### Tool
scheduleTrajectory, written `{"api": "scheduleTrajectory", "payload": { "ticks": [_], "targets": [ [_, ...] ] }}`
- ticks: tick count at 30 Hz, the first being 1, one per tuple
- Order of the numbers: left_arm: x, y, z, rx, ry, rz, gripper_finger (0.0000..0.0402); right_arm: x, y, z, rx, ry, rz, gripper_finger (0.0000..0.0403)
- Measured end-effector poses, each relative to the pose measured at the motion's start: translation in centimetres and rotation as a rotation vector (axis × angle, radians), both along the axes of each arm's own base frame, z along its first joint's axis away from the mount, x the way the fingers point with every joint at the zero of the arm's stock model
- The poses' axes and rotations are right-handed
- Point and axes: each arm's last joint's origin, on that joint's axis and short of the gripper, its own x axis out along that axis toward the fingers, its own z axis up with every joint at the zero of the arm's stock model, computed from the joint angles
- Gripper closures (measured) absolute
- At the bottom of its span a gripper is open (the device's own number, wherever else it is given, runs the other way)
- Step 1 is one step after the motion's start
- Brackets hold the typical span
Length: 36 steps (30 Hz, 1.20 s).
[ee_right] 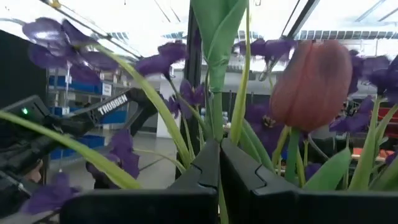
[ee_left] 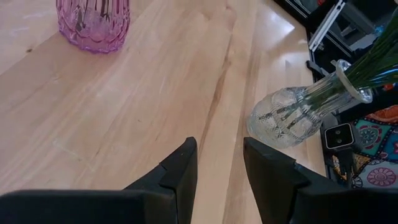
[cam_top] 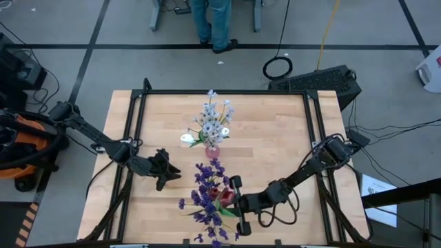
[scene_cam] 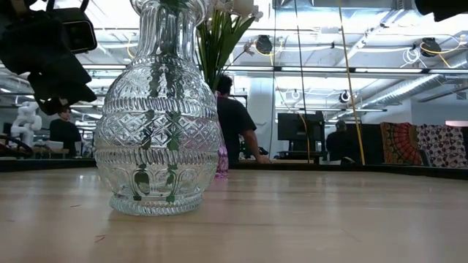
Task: Sort flowers into vase by color
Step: Put the red flower into the transparent vase
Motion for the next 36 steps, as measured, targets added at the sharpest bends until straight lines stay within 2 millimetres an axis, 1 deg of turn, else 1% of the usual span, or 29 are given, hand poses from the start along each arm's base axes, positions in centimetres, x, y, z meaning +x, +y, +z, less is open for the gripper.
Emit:
{"api": "scheduleTrajectory", "payload": {
  "ticks": [7, 22, 31, 36],
  "targets": [
    [0.0, 0.0, 0.0, -0.002, 0.001, -0.004, 0.0265, 0.8, -0.6, -0.9, 0.005, 0.100, 0.001, 0.0403],
    [0.0, 0.0, 0.0, -0.002, 0.002, -0.004, 0.0265, 1.2, -0.6, -2.8, -0.045, 0.286, 0.005, 0.0403],
    [0.1, -0.1, 0.1, -0.010, -0.012, -0.004, 0.0265, 1.4, -0.7, -4.3, 0.023, 0.450, 0.016, 0.0403],
    [0.1, -0.1, 0.1, -0.010, -0.013, -0.004, 0.0265, 1.4, -0.7, -4.6, 0.030, 0.478, 0.016, 0.0403]
  ]
}}
